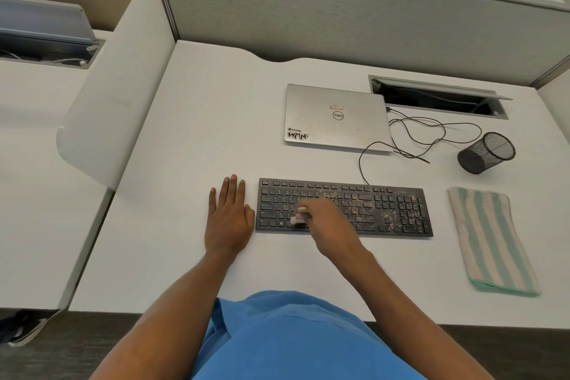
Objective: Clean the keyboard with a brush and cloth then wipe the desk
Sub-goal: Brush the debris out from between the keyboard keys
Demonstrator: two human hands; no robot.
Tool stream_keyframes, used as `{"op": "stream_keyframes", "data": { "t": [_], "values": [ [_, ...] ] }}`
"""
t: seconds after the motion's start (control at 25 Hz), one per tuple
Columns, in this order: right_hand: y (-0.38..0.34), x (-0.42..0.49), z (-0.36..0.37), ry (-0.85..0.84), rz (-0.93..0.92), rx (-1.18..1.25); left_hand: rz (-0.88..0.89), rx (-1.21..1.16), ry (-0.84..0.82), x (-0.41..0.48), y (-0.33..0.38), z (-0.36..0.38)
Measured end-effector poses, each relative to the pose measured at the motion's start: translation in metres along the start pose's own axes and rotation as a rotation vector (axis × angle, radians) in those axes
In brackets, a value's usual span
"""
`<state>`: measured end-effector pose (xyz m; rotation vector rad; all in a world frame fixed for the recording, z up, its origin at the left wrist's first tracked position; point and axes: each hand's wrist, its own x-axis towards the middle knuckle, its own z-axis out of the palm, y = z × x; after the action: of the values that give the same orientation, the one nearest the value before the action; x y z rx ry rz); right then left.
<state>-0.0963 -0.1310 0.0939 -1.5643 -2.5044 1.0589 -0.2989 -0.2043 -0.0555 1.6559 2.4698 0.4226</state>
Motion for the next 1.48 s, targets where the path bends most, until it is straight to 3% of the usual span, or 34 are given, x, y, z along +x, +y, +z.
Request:
{"op": "stream_keyframes", "data": {
  "t": [0.08, 0.16, 0.32, 0.52, 0.56, 0.64, 0.8, 0.96, 1.2, 1.48],
  "values": [
    [0.020, -0.004, -0.006, 0.016, 0.103, 0.155, 0.002, 0.004, -0.006, 0.000, 0.000, 0.001],
    [0.032, -0.008, -0.009, 0.145, 0.175, 0.309, 0.004, 0.011, -0.005, 0.000, -0.001, 0.002],
    [0.031, -0.006, -0.005, 0.186, 0.139, 0.223, 0.004, 0.004, -0.002, 0.000, 0.000, 0.001],
    [-0.002, -0.004, 0.005, 0.038, 0.097, 0.150, 0.002, -0.003, -0.001, 0.000, 0.000, 0.002],
    [0.002, -0.002, 0.007, 0.029, 0.113, 0.236, 0.001, -0.003, 0.000, 0.000, 0.000, 0.002],
    [0.022, 0.004, 0.007, 0.022, 0.208, 0.402, -0.001, -0.003, -0.001, 0.000, 0.000, 0.001],
    [0.046, 0.001, -0.010, 0.131, 0.280, 0.469, -0.004, -0.004, -0.006, -0.001, 0.001, 0.000],
    [0.026, 0.008, -0.018, 0.152, 0.205, 0.447, -0.001, -0.001, -0.003, -0.001, 0.001, 0.000],
    [-0.008, 0.035, 0.002, -0.035, 0.120, 0.490, -0.006, 0.000, -0.017, -0.001, 0.001, 0.000],
    [0.019, 0.037, -0.012, 0.060, 0.397, 0.779, -0.001, 0.005, -0.007, 0.000, 0.000, 0.000]
  ]
}}
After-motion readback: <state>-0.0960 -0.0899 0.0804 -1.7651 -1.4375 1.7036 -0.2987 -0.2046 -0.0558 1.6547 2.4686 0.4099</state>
